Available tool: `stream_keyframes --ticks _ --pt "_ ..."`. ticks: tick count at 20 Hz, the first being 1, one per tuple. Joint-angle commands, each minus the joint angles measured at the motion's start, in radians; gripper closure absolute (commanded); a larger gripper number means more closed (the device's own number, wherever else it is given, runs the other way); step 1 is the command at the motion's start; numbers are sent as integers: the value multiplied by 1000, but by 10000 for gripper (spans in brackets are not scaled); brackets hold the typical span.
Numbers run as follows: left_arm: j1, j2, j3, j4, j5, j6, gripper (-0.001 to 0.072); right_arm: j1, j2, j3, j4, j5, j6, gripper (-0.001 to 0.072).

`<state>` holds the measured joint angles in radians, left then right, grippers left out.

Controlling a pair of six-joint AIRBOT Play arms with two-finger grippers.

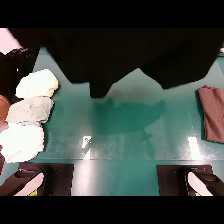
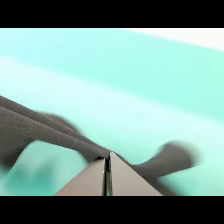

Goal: Fold the shirts.

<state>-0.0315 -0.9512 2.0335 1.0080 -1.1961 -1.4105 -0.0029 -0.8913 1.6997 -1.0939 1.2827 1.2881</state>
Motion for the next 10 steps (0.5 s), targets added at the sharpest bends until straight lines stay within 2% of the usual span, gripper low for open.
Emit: stream_keyframes --ticks 1,5,8,10 --pt "1 23 84 -3 15 -57 686 -65 58 112 -34 66 2 695" --pt "1 -9 24 78 23 -56 686 -78 31 137 -32 146 58 695" --pt "2 -97 -112 222 -21 -58 685 -77 -97 133 -31 276 113 695" --pt "1 -203 -187 238 -72 -56 685 -45 -194 66 -33 294 119 695"
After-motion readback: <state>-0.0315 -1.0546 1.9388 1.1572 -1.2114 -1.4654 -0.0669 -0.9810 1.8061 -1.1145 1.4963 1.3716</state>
